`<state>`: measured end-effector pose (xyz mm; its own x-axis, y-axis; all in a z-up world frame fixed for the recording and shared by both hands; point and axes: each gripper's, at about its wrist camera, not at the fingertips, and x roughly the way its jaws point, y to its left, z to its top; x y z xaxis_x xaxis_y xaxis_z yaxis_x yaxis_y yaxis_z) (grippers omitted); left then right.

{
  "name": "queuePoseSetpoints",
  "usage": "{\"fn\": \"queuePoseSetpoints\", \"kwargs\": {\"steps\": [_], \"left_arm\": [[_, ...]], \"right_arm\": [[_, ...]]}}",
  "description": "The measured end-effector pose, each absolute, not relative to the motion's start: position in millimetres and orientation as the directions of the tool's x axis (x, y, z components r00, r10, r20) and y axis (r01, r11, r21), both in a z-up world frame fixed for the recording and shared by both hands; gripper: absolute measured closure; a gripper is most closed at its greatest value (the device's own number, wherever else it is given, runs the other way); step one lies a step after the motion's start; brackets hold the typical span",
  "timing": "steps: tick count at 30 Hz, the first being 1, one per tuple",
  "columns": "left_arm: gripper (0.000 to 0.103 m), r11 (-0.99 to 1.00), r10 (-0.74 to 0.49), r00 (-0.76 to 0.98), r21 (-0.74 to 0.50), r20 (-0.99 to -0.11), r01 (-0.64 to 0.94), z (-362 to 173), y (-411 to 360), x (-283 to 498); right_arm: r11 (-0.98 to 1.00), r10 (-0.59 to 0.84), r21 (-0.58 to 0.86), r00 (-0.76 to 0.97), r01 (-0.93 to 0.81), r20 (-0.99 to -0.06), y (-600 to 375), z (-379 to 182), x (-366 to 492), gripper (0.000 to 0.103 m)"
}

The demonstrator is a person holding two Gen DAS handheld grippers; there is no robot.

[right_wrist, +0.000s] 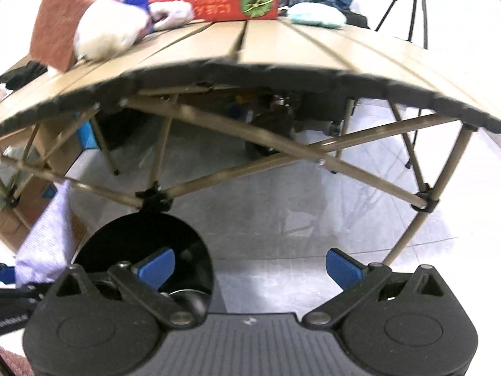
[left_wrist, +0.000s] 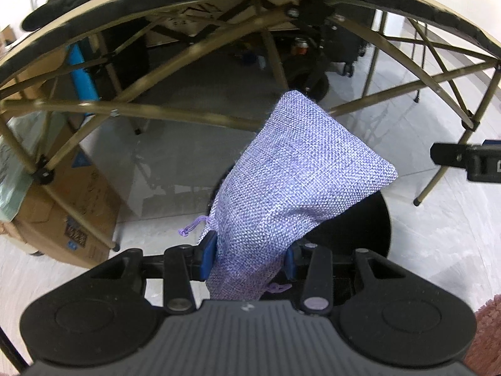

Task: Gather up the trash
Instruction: 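Lower the purple bag into the bin and open the left gripper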

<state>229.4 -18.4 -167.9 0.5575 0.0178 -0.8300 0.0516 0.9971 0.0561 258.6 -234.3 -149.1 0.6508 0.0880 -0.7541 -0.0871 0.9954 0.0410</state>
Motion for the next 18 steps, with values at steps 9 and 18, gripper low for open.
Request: {"fn": "queuePoseSetpoints", "kwargs": {"steps": [9, 18], "left_arm": [[0.061, 0.993, -0.019, 0.537, 0.049, -0.844, 0.111, -182, -47, 251], [0.060, 0.993, -0.045, 0.487, 0.015, -0.872, 0.119, -197, -54, 265]], "right_arm": [[0.998, 0.060, 0.046, 0.671, -0.039, -0.739, -254, -142, 259, 0.000], [0.999, 0.037, 0.053, 0.669, 0.003, -0.742, -266, -143, 261, 0.000]]}}
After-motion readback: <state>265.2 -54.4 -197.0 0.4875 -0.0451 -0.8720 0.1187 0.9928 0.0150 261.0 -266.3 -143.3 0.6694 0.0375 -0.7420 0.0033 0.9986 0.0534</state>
